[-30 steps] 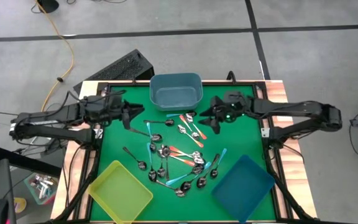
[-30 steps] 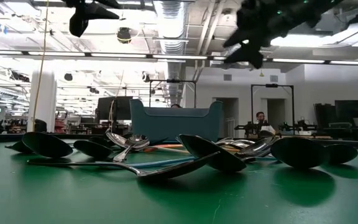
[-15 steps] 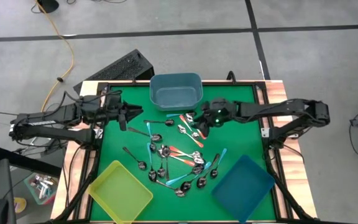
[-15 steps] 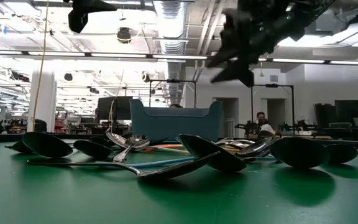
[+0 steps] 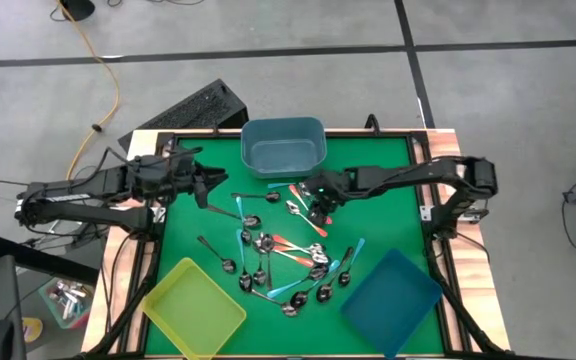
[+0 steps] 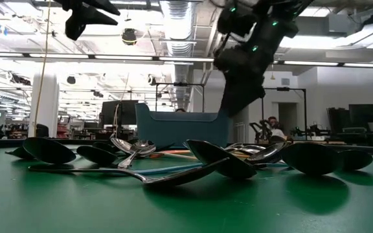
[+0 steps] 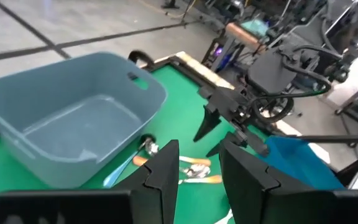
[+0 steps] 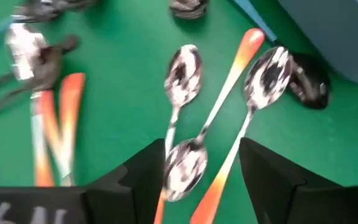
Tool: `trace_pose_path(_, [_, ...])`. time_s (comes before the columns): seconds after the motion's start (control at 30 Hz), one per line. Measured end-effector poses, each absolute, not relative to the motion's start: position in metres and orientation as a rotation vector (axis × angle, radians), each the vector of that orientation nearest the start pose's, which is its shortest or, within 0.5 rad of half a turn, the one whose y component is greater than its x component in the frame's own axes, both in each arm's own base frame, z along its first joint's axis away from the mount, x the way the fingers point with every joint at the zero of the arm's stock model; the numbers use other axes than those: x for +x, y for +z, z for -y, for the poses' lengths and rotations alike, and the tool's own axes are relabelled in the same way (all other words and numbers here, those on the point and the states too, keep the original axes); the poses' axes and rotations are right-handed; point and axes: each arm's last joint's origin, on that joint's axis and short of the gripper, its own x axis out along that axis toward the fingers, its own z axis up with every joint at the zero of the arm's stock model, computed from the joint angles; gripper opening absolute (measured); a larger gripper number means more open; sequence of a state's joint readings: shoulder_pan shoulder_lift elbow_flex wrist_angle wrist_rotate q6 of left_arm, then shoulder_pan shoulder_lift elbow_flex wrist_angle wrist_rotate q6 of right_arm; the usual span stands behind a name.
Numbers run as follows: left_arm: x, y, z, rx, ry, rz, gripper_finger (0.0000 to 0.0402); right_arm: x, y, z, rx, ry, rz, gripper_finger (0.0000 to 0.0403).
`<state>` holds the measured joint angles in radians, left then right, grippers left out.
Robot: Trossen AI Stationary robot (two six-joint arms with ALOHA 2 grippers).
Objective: Sort silverware by color (type)
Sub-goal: Put the orange spoon into the blue bin
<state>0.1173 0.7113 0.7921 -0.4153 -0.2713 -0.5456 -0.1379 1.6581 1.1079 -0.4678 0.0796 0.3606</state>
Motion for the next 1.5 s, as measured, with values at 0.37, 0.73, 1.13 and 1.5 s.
trace_pose_path(0.37, [0.145,0.318,-0.026,-0.532,0.519,-0.271,0.01,0.342,0.174,0.07,0.391,-0.501,-1.12,0.0285])
trace_pose_path(0.73, [0.146,0.318,-0.026,-0.528,0.519,-0.274,0.01,0.342,0.161,0.087,0.397,-0.553,-1.135,0.0285])
trace_pose_path(1.13, [0.146,0.318,-0.026,-0.529,0.52,-0.273,0.01,0.351,0.143,0.087,0.369,-0.534,-1.14,0.0286])
trace_pose_path(1.5, [0.146,0.318,-0.026,-0.529,0.52,-0.274,0.01,0.347,0.141,0.089,0.4,-0.596,-1.166,0.0225])
